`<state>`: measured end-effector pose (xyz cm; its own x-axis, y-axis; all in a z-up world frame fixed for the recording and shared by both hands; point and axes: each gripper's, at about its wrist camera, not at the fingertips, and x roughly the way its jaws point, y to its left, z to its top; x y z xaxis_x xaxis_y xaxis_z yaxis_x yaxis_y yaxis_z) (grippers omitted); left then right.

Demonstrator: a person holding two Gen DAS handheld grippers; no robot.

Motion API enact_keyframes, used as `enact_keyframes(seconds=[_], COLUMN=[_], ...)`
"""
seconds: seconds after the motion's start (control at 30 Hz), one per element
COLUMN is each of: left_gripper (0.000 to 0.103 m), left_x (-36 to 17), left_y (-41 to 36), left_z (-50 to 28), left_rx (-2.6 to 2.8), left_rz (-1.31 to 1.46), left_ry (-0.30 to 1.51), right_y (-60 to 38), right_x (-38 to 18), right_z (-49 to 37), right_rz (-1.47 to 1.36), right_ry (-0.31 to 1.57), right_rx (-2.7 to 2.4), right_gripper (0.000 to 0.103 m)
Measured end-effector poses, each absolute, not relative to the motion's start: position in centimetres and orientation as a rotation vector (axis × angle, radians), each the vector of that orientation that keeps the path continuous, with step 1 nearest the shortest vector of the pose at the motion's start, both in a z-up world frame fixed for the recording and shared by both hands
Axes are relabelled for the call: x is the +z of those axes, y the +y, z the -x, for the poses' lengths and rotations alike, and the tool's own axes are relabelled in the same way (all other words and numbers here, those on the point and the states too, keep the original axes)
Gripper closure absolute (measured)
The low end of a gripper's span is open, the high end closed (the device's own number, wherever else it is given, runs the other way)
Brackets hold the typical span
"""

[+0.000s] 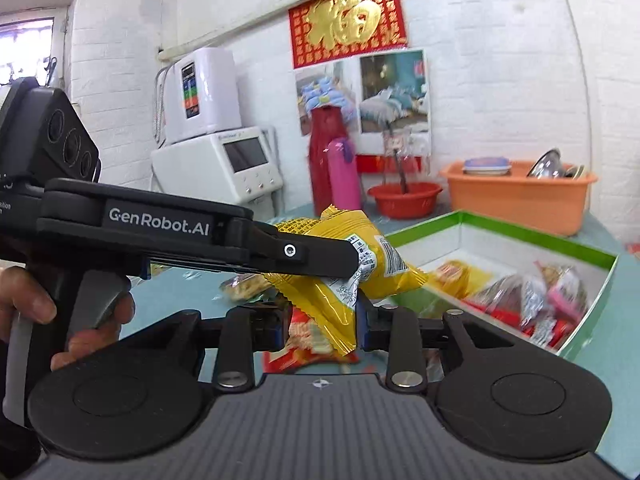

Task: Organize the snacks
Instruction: 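Carry the yellow chip bag into the green box and open both grippers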

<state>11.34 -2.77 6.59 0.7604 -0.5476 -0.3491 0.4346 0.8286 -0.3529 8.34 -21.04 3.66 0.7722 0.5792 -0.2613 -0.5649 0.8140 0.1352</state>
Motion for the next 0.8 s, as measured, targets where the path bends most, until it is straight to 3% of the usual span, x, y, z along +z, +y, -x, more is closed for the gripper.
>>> enact_keyframes(seconds=[0.67, 0.7, 0.77, 0.8], left_gripper=[0.042, 0.038, 0.002, 0.000], left_x=[4.5, 4.2, 3.6, 3.3], left_y=[-7.8, -8.0, -8.2, -8.3], left_z=[-25.0, -25.5, -26.1, -26.2], left_rx=[-0.672, -0.668, -0.633, -0.608], left_rz=[0.305, 0.297, 0.276, 0.270], left_ry=[0.516, 0.525, 0.549, 0.557], right_y=[-25.5, -25.5, -25.2, -25.0], right_x=[2.7, 2.5, 1.8, 1.4], right_z=[-18.0, -18.5, -19.4, -19.8], right_rz=[-0.030, -0.024, 0.010, 0.039], right_ry=[0.291, 0.297, 0.316, 0.318], right_rx=[0.425, 0.420, 0.396, 0.376], right_gripper=[0.048, 0.048, 0.047, 0.039])
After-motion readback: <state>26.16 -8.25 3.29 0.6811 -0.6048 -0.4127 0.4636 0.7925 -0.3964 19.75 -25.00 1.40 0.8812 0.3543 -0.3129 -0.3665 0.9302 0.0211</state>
